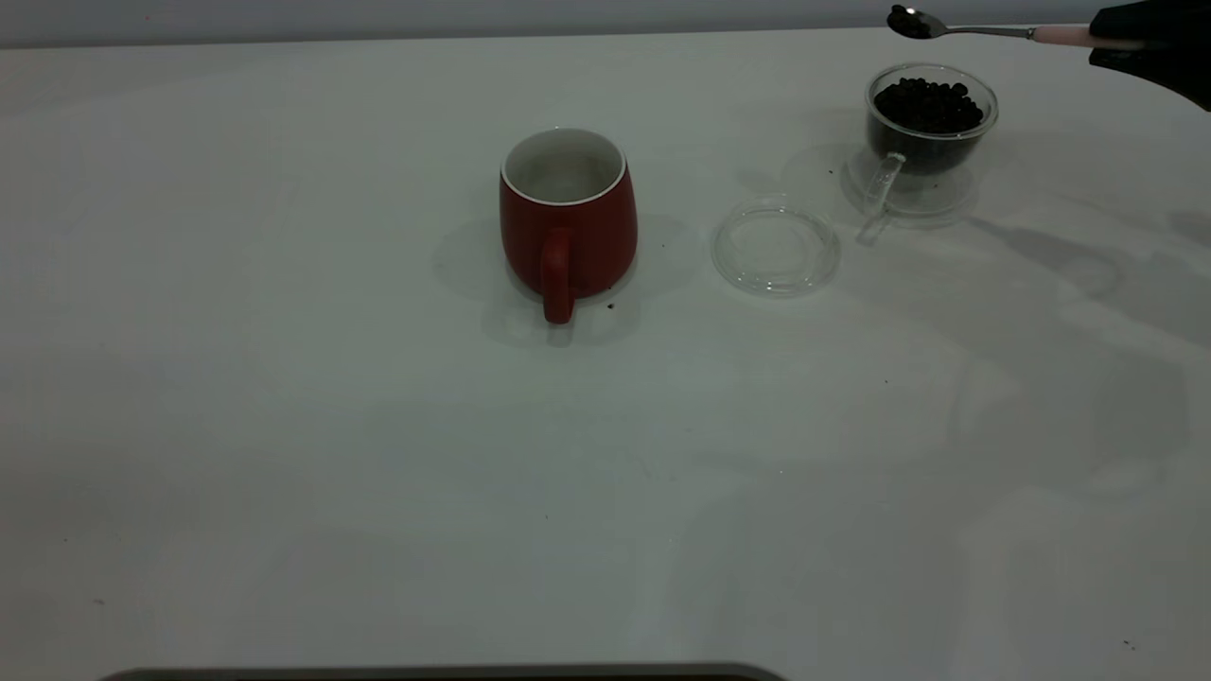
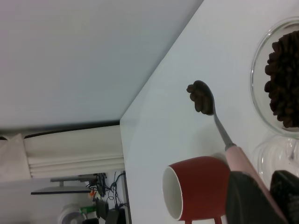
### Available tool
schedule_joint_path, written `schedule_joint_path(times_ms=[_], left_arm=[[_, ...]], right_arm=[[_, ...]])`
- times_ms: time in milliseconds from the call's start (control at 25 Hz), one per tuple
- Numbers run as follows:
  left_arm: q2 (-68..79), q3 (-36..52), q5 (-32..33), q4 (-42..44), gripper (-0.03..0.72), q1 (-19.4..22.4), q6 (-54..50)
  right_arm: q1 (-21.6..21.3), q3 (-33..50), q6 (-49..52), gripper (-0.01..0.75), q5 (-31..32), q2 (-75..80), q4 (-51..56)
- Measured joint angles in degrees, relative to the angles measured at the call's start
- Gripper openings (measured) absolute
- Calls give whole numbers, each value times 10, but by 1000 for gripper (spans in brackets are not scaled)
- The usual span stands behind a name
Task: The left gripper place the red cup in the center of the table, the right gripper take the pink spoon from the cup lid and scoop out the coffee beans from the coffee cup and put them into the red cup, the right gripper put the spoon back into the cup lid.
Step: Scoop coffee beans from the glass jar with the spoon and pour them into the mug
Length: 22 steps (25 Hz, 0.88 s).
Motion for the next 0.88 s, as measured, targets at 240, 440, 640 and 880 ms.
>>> schedule_joint_path(times_ms=[240, 440, 640, 880], left_arm=[[0, 0, 0, 0, 569, 0, 0], [0, 0, 0, 0, 569, 0, 0], [0, 0, 0, 0, 569, 0, 0], [0, 0, 0, 0, 569, 0, 1]], right_arm=[[29, 0, -2, 114, 0, 0, 0], [71, 0, -2, 114, 1, 0, 4], [121, 0, -6, 114, 1, 0, 22], [173, 0, -11, 114, 2, 0, 40]])
